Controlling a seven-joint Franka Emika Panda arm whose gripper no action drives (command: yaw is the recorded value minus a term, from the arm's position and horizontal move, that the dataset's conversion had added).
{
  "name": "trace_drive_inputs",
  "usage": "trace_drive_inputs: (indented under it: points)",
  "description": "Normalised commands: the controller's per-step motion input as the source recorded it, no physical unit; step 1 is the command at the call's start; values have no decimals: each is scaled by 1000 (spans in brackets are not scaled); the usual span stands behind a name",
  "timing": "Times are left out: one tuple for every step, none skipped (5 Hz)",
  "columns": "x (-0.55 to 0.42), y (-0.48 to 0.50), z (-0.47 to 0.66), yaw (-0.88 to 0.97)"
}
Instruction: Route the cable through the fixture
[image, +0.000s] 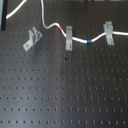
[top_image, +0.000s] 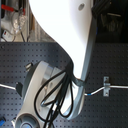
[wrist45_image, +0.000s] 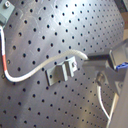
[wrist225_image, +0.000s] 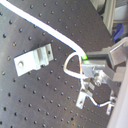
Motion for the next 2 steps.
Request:
trace_drive_inputs:
  points:
    - [6, -2, 19, 0]
    - [88, -31, 423, 477]
